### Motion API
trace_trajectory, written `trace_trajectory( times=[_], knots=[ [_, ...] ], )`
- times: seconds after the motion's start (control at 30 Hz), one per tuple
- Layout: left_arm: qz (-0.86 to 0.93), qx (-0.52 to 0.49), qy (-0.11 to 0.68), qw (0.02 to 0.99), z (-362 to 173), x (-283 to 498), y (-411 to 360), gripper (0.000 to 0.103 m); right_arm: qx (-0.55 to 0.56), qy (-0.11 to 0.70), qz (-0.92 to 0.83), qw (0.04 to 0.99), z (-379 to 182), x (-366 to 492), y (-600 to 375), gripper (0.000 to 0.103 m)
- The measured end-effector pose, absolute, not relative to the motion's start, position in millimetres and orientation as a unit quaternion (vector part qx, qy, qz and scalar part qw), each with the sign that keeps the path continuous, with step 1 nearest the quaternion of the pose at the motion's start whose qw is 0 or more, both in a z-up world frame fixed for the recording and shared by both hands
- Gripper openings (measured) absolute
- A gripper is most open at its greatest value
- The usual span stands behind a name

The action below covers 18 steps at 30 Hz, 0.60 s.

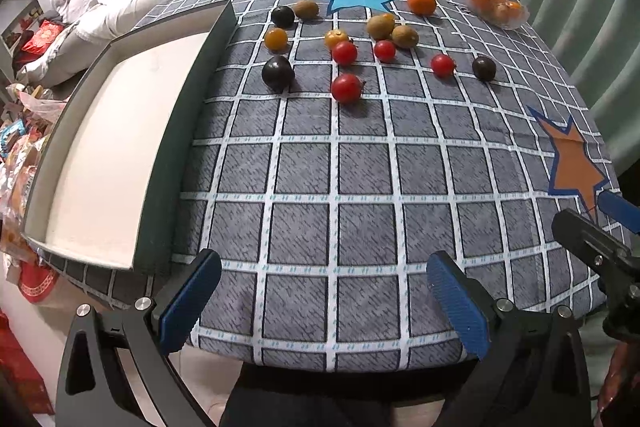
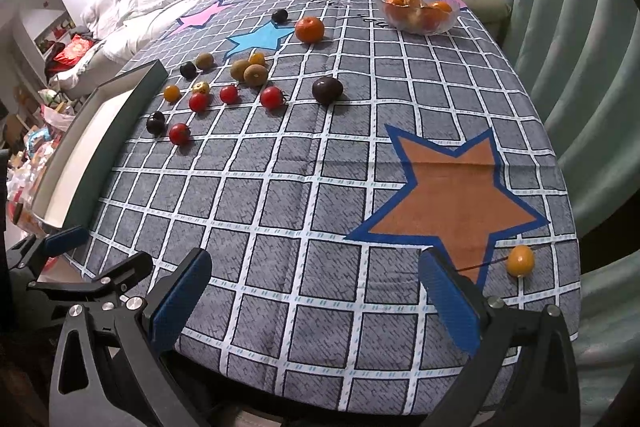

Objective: Organize fruits
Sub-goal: 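Move both tools over the scattered fruits on the tablecloth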

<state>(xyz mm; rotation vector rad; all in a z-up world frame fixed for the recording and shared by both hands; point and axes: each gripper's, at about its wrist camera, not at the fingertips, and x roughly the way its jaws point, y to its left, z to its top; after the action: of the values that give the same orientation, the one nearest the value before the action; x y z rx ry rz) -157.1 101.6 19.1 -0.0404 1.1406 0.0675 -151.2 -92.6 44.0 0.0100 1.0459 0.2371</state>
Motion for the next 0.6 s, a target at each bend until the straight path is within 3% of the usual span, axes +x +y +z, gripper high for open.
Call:
trace_trajectory(
  times=[0.6],
  knots=[
    [0.028,0.016,0.53,0.848,12.6,-89.0,87.3,0.103,-0.015,0.499,0.099,0.861,39.7,-78.8,-96.4,0.103]
  ],
)
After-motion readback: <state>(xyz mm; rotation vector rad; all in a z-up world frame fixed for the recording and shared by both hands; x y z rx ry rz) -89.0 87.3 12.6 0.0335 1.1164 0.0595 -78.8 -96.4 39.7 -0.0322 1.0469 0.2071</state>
